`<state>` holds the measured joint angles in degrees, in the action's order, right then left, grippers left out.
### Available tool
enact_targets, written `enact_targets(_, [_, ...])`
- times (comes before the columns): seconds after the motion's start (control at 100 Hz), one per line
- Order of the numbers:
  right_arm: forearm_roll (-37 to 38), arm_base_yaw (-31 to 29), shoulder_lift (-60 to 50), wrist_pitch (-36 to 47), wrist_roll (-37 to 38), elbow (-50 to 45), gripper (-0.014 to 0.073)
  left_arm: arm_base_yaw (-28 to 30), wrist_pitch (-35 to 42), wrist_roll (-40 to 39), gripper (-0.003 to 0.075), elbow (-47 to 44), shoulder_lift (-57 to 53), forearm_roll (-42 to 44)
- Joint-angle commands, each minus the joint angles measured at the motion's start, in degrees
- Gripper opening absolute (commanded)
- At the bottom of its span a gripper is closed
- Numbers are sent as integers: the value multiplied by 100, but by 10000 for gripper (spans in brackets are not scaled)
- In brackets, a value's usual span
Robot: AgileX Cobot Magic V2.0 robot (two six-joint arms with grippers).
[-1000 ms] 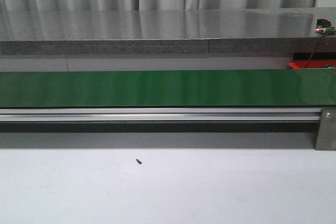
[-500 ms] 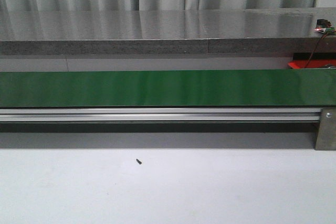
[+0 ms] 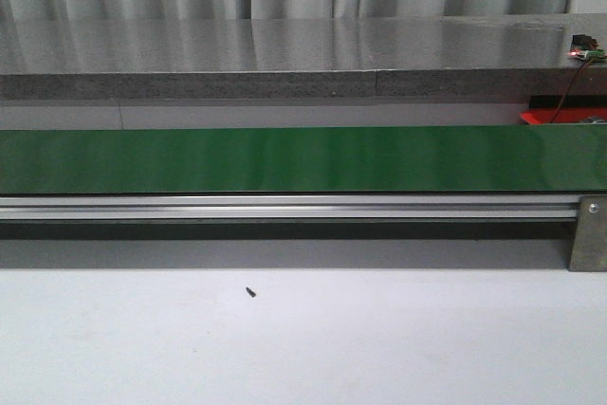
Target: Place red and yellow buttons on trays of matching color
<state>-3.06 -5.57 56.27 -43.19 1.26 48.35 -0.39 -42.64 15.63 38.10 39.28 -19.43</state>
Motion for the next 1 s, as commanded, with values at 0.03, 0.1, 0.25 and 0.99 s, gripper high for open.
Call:
enact_targets(0.03, [38,260,-325,337,-57,79,-68,-33,353,-28,-20,145,-6,-155])
enact_targets(0.1, [38,403,-502,392,-57,-13,-68,-33,353,-28,-20,145,-6,-155])
enact_targets(0.25, [38,575,-959,478,-57,-399,-68,-33,353,-28,-20,145,-6,-155])
enact_targets(0.99, [27,574,-3481,506,-57,-1832,-68,-33,353,-28,-20,145,-6,-155])
